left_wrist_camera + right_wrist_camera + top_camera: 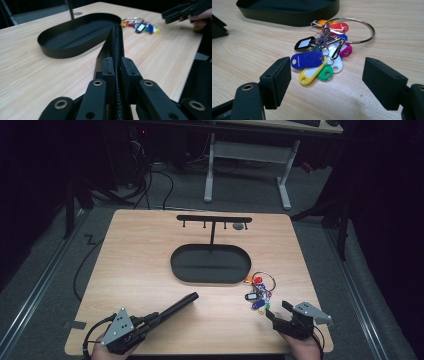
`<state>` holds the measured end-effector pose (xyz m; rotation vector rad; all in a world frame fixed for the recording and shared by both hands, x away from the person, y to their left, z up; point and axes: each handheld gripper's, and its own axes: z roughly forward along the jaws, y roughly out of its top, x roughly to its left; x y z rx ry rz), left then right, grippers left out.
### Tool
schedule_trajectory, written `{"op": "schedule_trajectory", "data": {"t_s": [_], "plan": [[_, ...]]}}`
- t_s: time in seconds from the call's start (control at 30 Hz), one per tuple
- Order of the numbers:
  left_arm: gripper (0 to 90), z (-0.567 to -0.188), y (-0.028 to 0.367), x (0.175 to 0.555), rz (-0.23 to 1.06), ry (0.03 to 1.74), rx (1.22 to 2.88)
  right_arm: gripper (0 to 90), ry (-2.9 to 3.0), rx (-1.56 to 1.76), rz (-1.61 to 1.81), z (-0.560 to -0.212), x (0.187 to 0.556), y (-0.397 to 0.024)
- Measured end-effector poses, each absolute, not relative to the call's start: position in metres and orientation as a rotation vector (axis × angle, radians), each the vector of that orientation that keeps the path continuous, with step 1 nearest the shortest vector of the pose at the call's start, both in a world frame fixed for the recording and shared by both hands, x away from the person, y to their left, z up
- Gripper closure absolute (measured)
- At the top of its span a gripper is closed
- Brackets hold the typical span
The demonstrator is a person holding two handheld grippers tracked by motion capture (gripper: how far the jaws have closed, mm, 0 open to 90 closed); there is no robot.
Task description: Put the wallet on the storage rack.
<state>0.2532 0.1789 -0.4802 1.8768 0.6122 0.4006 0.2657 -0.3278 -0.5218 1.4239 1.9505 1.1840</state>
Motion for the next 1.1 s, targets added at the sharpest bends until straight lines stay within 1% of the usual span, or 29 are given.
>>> {"op": "schedule_trajectory", "data": {"t_s": [0.23, 0.4, 0.73, 0.83, 0.93, 1.1], "plan": [[82.1, -0.484, 0.186, 0.260, 0.360, 0.670, 1.834, 23.6, 1.952, 1.420, 1.185, -0.522, 0.266, -0.327], [81.1, -0.487, 0.193, 0.265, 0.384, 0.708, 1.801, 23.6, 1.954, 1.425, 1.185, -0.522, 0.266, -0.327], [78.1, -0.491, 0.201, 0.271, 0.381, 0.741, 1.777, 23.6, 1.980, 1.426, 1.185, -0.524, 0.267, -0.325], [73.1, -0.491, 0.202, 0.272, 0.381, 0.744, 1.772, 23.6, 1.982, 1.427, 1.187, -0.525, 0.267, -0.325], [72.3, -0.492, 0.203, 0.271, 0.379, 0.748, 1.769, 23.6, 1.983, 1.427, 1.187, -0.525, 0.267, -0.325], [68.0, -0.492, 0.202, 0.271, 0.378, 0.741, 1.782, 23.6, 1.983, 1.431, 1.187, -0.525, 0.267, -0.325]]}}
